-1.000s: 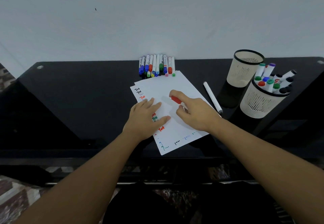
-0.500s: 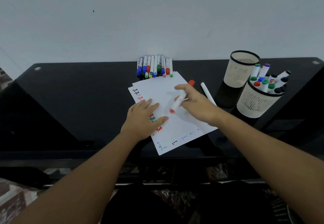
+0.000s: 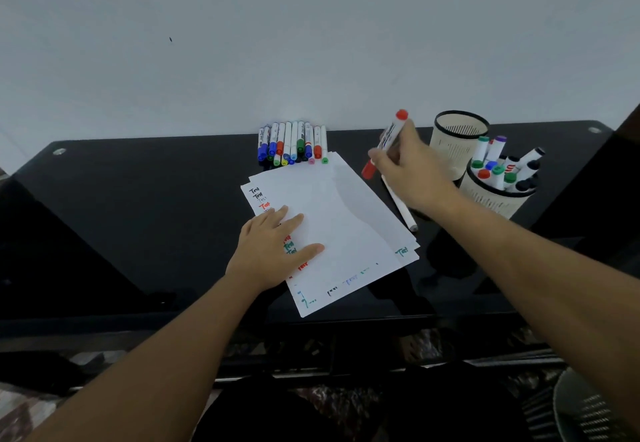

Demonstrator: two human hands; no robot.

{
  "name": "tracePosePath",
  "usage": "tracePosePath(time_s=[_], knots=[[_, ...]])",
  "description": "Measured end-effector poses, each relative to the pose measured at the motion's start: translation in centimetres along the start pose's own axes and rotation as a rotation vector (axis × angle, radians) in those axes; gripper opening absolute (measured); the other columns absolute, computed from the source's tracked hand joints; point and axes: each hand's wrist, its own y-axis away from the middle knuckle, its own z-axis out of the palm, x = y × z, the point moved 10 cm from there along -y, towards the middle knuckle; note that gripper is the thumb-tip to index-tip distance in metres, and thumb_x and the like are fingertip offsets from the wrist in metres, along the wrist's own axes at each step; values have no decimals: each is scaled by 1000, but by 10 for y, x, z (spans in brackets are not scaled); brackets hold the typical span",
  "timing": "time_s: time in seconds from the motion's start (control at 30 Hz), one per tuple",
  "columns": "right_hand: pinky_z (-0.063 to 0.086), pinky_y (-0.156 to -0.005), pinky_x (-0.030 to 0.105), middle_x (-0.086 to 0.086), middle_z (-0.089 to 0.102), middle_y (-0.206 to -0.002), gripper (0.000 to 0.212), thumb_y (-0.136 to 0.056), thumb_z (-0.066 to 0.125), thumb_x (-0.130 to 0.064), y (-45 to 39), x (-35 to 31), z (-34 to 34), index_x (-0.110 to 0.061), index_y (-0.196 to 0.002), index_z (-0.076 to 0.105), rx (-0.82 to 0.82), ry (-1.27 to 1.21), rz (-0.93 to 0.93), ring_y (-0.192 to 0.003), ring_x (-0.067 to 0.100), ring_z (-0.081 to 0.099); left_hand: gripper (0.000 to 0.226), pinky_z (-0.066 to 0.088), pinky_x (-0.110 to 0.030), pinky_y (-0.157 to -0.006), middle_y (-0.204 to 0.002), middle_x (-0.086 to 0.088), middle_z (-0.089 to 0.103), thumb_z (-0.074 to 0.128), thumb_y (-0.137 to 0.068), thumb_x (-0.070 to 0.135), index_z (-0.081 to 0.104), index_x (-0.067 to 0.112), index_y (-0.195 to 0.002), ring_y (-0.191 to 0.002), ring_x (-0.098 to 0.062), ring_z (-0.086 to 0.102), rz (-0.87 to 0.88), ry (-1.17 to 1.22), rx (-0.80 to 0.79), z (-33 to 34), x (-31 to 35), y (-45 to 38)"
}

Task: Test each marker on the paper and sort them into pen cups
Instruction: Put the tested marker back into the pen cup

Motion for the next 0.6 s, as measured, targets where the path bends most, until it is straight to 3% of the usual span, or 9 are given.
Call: tracePosePath(time_s=[0.1,0.27,0.6], knots=[[46,-66,33,-13,64,-76,28,-104,57,-37,-17,-2,-37,-15,-119,49,90,84,-38,-74,12,62,94,2,-44,-124,-168,8,16,24,-79,93,29,41,-157,-155,-16,8,4,-8,10,-1,0,0],[57,-84,48,-1,66,-98,37,-104,57,-42,-47,24,-95,-16,-130,50,245,180,30,-89,25,66,93,3,-44,-124,-168,9,16,24,-80,94,27,41,-157,-155,-16,8,7,-23,16,0,-1,-1],[53,-75,42,10,67,-102,34,-104,57,-39,-76,85,-115,-16,-127,48,215,328,201,-90,31,66,93,5,-44,-125,-168,10,18,25,-78,95,31,43,-156,-155,-14,9,9,-4,31,0,0,-1]])
